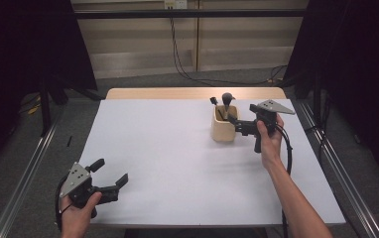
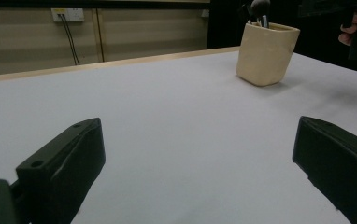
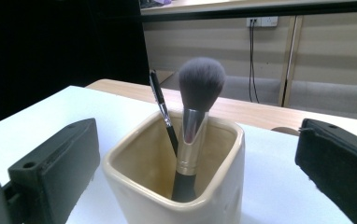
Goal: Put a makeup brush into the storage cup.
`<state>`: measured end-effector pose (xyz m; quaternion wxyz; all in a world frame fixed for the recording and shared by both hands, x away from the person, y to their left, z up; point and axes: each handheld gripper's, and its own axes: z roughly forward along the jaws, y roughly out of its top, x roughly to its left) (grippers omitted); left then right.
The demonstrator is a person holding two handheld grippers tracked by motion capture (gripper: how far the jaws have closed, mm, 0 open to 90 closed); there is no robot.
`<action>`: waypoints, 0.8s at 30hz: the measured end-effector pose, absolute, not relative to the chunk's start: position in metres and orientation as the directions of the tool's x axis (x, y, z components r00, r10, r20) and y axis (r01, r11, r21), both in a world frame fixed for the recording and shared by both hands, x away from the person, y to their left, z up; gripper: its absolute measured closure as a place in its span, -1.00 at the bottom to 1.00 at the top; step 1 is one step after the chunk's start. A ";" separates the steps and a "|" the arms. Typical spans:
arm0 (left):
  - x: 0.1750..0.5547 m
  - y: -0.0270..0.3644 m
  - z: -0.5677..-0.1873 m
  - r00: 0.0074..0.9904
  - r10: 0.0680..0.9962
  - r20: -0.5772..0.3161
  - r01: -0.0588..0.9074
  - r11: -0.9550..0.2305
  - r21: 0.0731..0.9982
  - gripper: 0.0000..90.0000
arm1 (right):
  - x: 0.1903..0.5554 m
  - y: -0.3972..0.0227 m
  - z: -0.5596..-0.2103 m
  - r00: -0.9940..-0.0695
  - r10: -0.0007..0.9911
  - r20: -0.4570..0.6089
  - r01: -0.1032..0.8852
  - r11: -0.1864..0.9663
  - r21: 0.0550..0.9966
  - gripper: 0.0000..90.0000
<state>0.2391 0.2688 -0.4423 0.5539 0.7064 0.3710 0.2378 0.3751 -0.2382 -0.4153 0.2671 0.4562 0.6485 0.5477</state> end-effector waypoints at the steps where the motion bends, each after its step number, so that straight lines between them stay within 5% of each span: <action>1: 0.239 0.269 -0.442 0.613 0.787 -0.077 0.260 -0.109 0.960 -0.94 | 0.373 -0.238 -0.415 -0.447 0.882 0.152 0.299 -0.013 0.954 -1.00; 24: 0.238 0.271 -0.442 0.605 0.792 -0.085 0.258 -0.094 0.962 -0.95 | 0.324 -0.251 -0.425 -0.442 0.892 0.091 0.327 0.065 0.943 -1.00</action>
